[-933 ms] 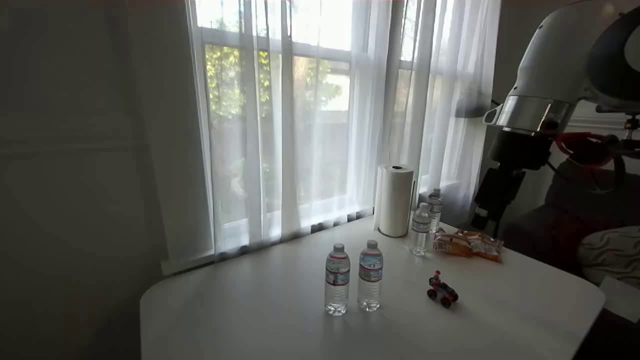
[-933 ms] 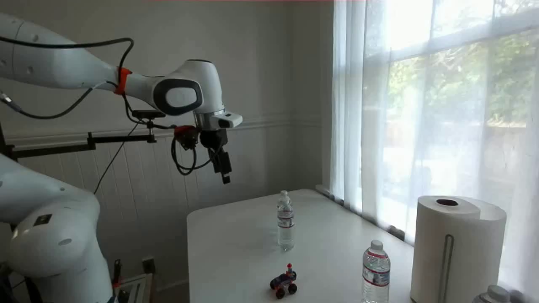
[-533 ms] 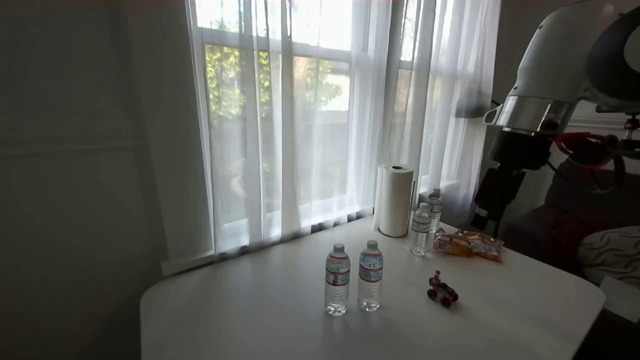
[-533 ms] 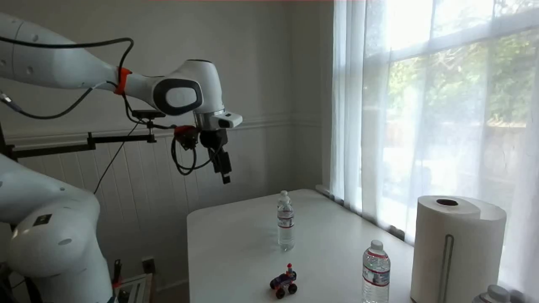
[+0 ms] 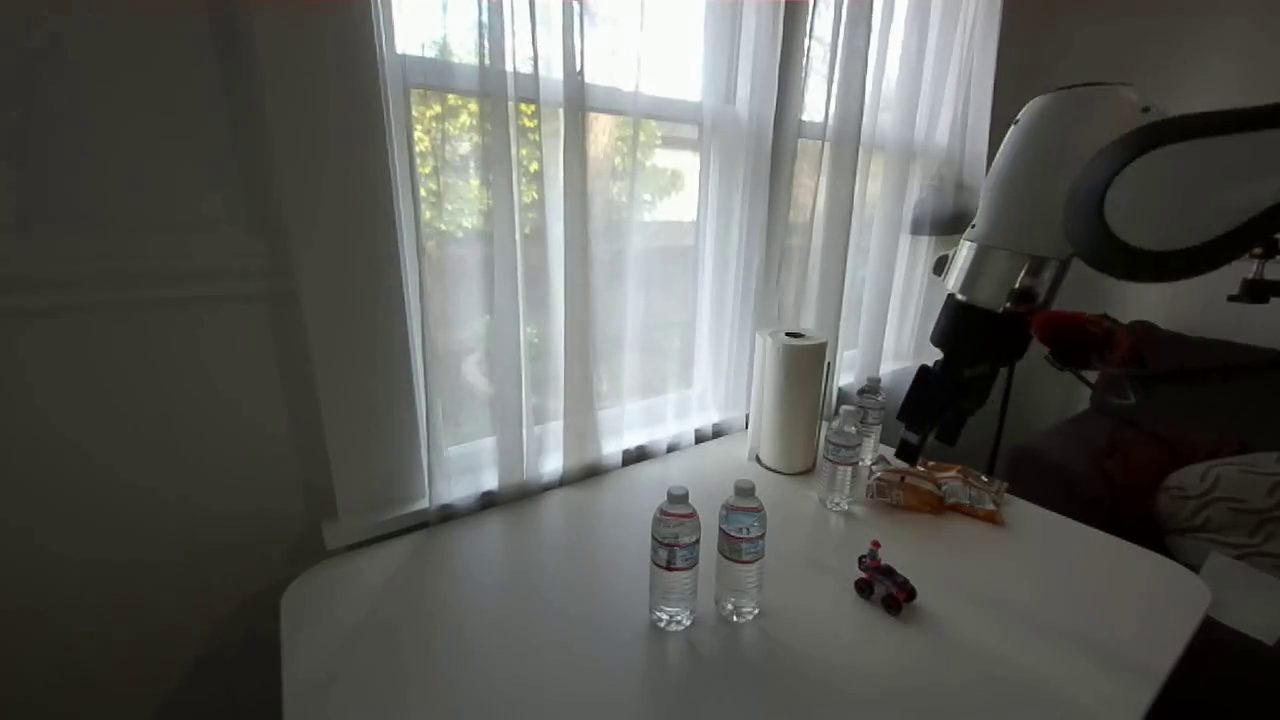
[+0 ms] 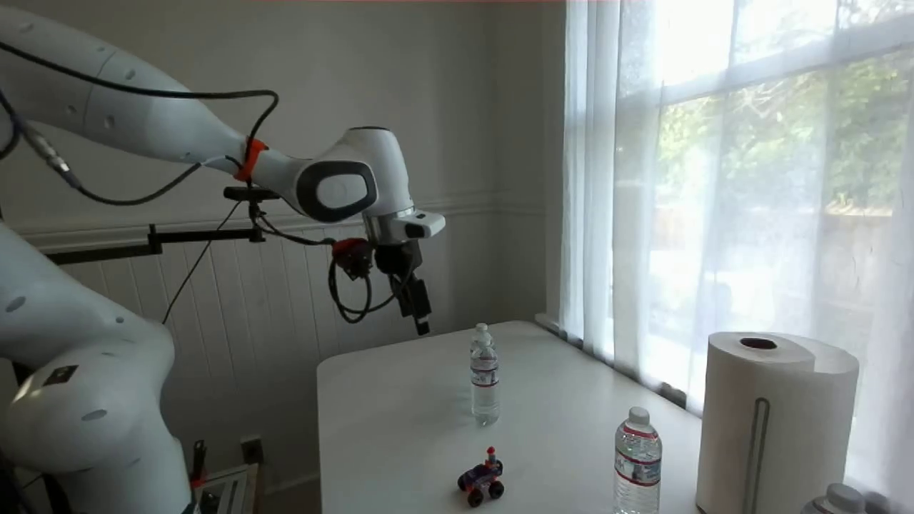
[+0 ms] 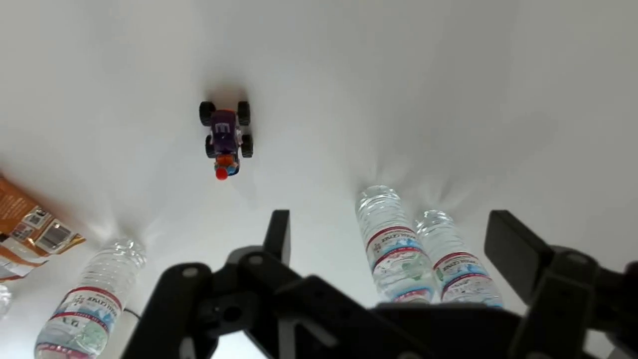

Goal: Put the small orange and blue object on the counter

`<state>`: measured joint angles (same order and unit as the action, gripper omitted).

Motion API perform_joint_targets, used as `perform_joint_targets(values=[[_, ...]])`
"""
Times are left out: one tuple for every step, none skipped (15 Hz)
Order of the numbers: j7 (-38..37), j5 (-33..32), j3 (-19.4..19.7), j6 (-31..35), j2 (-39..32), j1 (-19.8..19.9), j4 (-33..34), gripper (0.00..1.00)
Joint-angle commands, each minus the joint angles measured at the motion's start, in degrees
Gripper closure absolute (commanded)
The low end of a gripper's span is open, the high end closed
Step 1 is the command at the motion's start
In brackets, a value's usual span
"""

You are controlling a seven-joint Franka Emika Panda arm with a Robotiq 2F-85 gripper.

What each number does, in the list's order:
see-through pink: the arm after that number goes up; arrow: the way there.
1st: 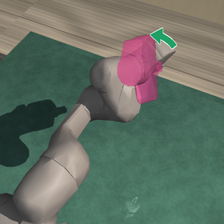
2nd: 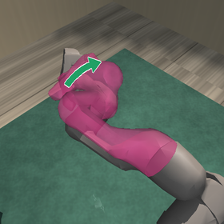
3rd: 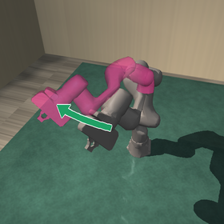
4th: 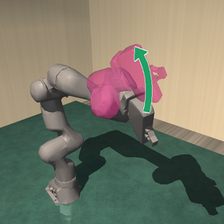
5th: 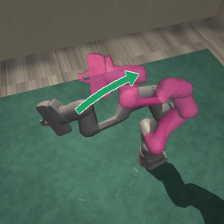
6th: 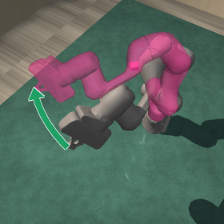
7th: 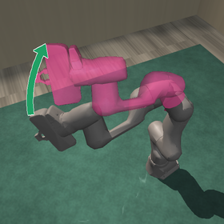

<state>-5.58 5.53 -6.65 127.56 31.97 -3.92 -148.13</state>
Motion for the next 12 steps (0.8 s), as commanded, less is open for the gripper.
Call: perform_joint_targets(values=[[0.94, -4.20, 0.58, 6.39, -7.25, 1.87, 1.26, 0.00], [1.15, -5.16, 1.01, 7.31, -9.25, 2.44, 1.64, 0.00], [0.79, -6.14, 1.21, 7.96, -10.95, 3.04, 2.01, 0.00], [0.11, -7.15, 1.51, 8.42, -12.86, 3.88, 2.42, 0.00], [0.00, -7.64, 1.93, 8.89, -14.53, 4.34, 2.74, 0.00], [0.43, -7.86, 2.57, 9.23, -16.40, 4.70, 3.24, 0.00], [0.64, -7.88, 3.10, 9.26, -17.98, 4.97, 3.71, 0.00], [0.83, -7.96, 3.65, 10.13, -19.78, 5.25, 4.19, 0.00], [0.93, -8.19, 4.03, 10.57, -21.00, 5.38, 4.48, 0.00], [1.61, -7.88, 4.71, 11.45, -22.74, 5.43, 4.98, 0.00], [2.21, -7.78, 5.16, 12.08, -24.01, 5.42, 5.32, 0.00], [2.90, -7.69, 5.67, 12.81, -25.71, 5.47, 5.78, 0.00]])
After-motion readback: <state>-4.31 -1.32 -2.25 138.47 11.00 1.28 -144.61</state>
